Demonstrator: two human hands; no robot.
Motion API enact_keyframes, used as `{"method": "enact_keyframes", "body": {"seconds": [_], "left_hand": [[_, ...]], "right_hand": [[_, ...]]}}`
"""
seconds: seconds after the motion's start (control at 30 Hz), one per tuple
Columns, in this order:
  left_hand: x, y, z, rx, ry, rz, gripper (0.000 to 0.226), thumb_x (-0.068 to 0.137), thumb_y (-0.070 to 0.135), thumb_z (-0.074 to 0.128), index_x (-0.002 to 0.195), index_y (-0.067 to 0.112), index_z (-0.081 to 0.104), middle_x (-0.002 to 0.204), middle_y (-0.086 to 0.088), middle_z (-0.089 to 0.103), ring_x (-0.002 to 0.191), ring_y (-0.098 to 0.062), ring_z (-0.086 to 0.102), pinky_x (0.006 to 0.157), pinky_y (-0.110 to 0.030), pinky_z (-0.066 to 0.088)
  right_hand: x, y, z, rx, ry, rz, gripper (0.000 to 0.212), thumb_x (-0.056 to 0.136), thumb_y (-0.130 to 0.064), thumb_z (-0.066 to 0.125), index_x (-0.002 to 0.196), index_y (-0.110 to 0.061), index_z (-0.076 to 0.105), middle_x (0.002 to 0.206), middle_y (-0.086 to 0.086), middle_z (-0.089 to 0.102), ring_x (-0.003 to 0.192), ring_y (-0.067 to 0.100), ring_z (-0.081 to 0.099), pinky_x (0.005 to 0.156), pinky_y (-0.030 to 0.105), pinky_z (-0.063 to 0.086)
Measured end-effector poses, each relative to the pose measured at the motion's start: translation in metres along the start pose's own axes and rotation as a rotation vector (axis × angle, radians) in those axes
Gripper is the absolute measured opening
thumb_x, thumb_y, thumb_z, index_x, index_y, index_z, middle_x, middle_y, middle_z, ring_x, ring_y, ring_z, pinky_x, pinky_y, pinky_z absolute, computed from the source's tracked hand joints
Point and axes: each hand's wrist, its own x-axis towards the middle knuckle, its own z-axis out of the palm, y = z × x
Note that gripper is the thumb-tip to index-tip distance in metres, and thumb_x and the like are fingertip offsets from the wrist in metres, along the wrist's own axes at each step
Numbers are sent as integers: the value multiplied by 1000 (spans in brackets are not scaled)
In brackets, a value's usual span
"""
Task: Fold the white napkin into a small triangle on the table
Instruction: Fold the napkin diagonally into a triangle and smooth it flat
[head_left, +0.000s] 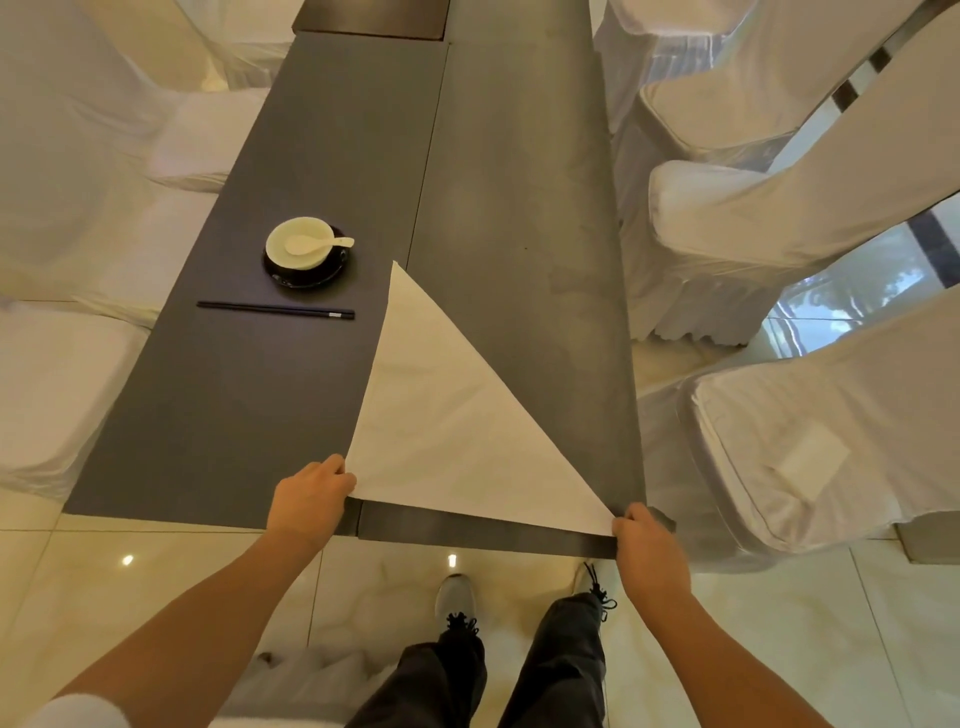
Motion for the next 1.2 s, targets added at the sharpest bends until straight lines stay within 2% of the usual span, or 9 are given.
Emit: {"method": "enact_keyframes", "body": {"seconds": [0.17,0.33,0.43,0.53,0.63,0.73,0.83,0.97,1.2], "left_hand": [[1,3,-1,-145,-11,-120,21,95,27,55,112,29,66,109,7,58,93,-12,59,83,-26,53],[-10,6,4,-366,5,-191,20,96,31,51,109,22,64,110,7,52,80,-10,60,74,-26,55],[-11,4,9,-592,6,-294,22,90,24,63,112,21,65,113,5,49,81,-10,57,79,-25,53],[-6,6,5,-849,32,-428,34,83,10,71,116,15,64,102,-3,60,84,-16,57,89,-34,52],[-3,7,3,-1036,36,-551,40,80,9,75,117,12,59,93,-4,64,86,-21,62,84,-37,53],[1,5,8,-1253,17,-699,46,77,8,78,119,9,59,95,-8,67,84,-23,66,81,-39,59],[4,7,11,-1447,-7,-753,28,80,6,76,106,5,66,91,-11,68,88,-27,67,82,-43,59],[3,11,8,-1481,-16,-756,4,86,12,70,86,10,67,88,-14,68,84,-27,65,79,-43,60],[5,5,8,-1513,-69,-737,24,90,28,65,83,6,60,81,-12,58,71,-22,57,67,-37,59]], "right_hand": [[0,-4,-1,56,-5,50,22,95,-32,57,111,-20,66,106,-3,52,89,13,59,87,27,53],[-5,-5,-1,105,3,87,22,97,-32,53,109,-19,67,96,-5,43,81,10,54,87,26,52],[-3,-2,-4,140,1,117,17,99,-25,49,105,-19,64,96,-3,47,84,12,54,87,25,50],[2,-2,-4,217,22,163,16,98,-19,48,90,-17,61,90,2,56,79,14,55,79,26,52],[10,-4,-9,405,11,255,12,88,-19,62,78,-12,61,75,7,60,66,14,54,58,22,41],[15,-5,-15,521,1,298,17,85,-26,66,85,-11,57,76,7,63,65,13,53,55,24,38],[14,-5,-16,575,-26,307,22,84,-27,69,94,-18,52,87,6,64,75,18,59,60,26,40],[12,-2,-10,565,-44,285,5,83,-16,68,86,-14,65,76,5,67,71,20,65,65,30,52],[10,1,-14,643,-75,300,23,93,-17,60,72,-11,66,65,6,68,63,21,65,72,38,58]]}}
